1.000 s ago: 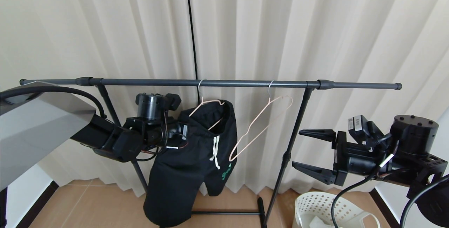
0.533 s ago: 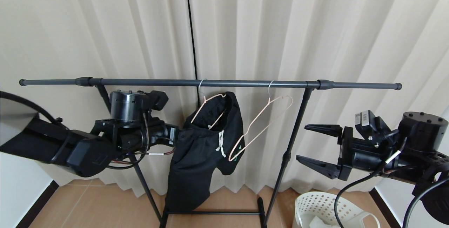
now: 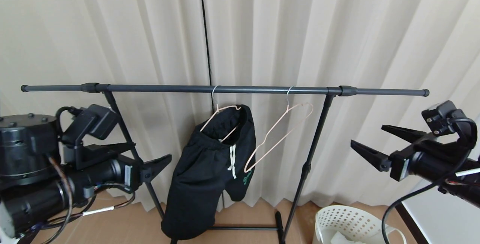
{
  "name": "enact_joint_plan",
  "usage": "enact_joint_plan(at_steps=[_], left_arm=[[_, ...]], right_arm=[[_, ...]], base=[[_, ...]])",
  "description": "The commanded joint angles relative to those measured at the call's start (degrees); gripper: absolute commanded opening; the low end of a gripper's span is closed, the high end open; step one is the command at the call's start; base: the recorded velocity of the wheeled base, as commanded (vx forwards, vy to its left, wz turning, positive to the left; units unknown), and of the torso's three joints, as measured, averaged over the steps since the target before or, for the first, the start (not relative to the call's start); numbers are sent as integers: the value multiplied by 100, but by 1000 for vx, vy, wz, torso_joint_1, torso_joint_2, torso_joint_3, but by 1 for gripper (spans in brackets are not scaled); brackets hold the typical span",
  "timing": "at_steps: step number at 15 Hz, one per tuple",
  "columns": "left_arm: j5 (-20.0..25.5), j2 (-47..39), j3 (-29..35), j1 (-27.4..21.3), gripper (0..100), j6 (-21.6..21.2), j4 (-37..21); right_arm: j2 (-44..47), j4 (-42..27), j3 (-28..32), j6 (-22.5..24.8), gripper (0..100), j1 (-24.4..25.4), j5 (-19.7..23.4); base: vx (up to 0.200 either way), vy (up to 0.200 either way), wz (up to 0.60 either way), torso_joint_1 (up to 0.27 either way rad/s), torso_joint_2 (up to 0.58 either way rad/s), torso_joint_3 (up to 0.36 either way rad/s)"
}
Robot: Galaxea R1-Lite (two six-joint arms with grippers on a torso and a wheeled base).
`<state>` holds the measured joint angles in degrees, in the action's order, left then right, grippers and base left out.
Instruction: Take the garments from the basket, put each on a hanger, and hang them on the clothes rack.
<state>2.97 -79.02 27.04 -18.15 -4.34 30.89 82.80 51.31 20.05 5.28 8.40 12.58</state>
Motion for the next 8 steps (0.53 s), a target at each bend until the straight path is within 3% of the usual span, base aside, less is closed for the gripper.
enact_joint_plan(at_steps=[1, 3, 5, 8], left_arm=[[-7, 1064, -498, 13, 100, -5, 13], [-7, 2163, -1245, 40, 100, -93, -31], [-16, 2602, -1658, 66, 100, -102, -39], [-16, 3376, -2361, 303, 100, -102, -57]], right_arm=[[-1134, -569, -344, -124, 100, 118, -564], [-2453, -1018, -1276, -115, 100, 118, -968], [-3165, -1352, -1619, -106, 100, 118, -1091], [-4580, -2573, -1944, -106, 100, 109, -1117]], base=[[0, 0, 0, 0, 0, 0], [0, 0, 0, 0, 0, 0], [0, 0, 0, 0, 0, 0], [0, 0, 0, 0, 0, 0]])
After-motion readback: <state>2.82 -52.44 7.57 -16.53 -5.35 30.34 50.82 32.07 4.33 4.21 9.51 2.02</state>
